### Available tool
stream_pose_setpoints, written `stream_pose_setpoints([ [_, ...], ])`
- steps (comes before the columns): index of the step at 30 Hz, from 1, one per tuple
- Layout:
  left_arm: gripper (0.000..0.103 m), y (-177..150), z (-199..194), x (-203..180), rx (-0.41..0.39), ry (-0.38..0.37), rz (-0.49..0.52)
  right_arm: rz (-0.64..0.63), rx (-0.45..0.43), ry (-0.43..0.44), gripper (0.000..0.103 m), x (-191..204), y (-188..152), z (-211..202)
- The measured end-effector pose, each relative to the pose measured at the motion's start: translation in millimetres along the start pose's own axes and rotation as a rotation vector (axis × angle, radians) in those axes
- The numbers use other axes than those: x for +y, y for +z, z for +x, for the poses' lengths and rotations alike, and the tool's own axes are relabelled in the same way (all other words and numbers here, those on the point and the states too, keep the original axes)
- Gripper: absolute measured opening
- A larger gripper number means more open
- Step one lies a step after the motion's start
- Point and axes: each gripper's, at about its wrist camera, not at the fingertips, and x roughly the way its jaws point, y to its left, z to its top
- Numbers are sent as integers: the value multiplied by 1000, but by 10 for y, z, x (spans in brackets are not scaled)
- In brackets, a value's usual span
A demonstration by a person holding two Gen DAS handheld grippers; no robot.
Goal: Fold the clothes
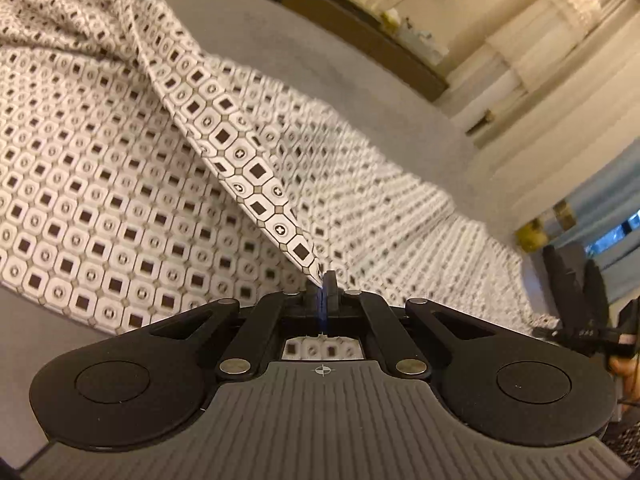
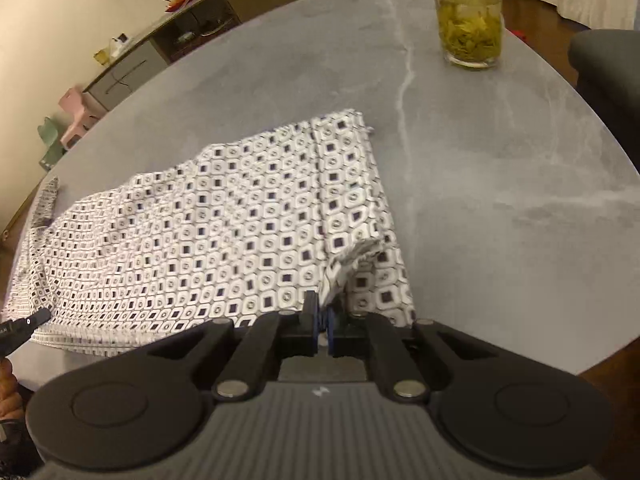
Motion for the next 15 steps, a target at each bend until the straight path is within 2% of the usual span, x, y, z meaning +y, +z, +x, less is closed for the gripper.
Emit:
stream_pose_setpoints([
  [4,0,-5,72,48,3,8,23,31,-1,-29,6,-31,-46,38],
  [6,0,-2,34,99,10,0,21,15,-30,-91,24,25,-51,-31],
  [7,0,-4,-12,118,6,-3,25,-9,-68,-153,39,86,-54,-104],
  [9,3,-8,-141,148,-15,-15,38,-55,-145,-275,38,207,-62,-253],
  [12,7,22,-400,221,-59,-58,41,-100,-283,-370,38,424,-86,-492],
  [14,10,68,-533,290,-101,-57,33,-170,-338,-355,38,630,-108,-533],
  [15,12,95,-568,342,-118,-39,24,-206,-331,-322,38,732,-103,-480],
])
